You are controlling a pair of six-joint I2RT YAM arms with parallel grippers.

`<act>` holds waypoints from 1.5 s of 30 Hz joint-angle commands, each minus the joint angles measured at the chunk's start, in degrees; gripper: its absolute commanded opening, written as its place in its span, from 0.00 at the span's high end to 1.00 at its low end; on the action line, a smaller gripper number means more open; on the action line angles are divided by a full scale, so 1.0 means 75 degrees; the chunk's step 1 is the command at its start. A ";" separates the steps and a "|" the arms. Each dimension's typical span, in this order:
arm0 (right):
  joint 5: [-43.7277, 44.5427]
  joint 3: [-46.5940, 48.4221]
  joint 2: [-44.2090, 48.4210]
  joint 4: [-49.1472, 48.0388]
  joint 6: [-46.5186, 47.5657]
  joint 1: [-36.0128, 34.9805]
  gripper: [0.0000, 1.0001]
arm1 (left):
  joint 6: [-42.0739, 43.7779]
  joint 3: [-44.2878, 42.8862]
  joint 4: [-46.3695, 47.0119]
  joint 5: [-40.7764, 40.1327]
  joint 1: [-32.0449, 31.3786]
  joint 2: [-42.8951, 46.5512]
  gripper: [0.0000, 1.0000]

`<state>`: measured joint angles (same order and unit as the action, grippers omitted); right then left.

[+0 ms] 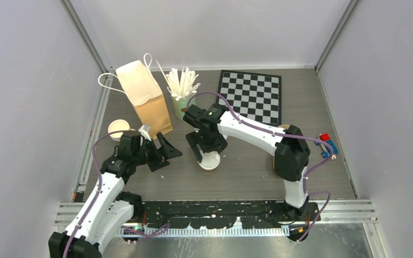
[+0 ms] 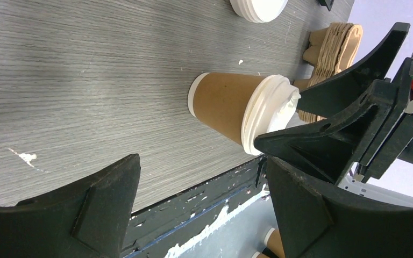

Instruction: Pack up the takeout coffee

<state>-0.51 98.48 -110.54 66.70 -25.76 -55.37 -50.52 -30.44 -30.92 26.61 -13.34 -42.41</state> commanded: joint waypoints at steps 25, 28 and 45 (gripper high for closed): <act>0.0174 0.0431 0.0390 -0.0155 0.0175 0.0060 0.10 | 0.0048 0.0108 0.0539 0.0305 0.0056 0.0036 0.12; -0.0112 0.0336 0.0633 -0.0160 0.0121 0.0061 0.13 | 0.0065 0.0109 0.0761 0.0556 0.0056 -0.0160 0.13; -0.0546 -0.2500 0.2848 -0.2639 -0.0234 0.1184 0.25 | -0.0510 0.0387 0.2711 0.0806 -0.0862 -0.1228 0.13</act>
<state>-2.50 82.89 -91.31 53.78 -27.18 -48.31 -52.10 -28.73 -18.04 32.58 -16.99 -50.13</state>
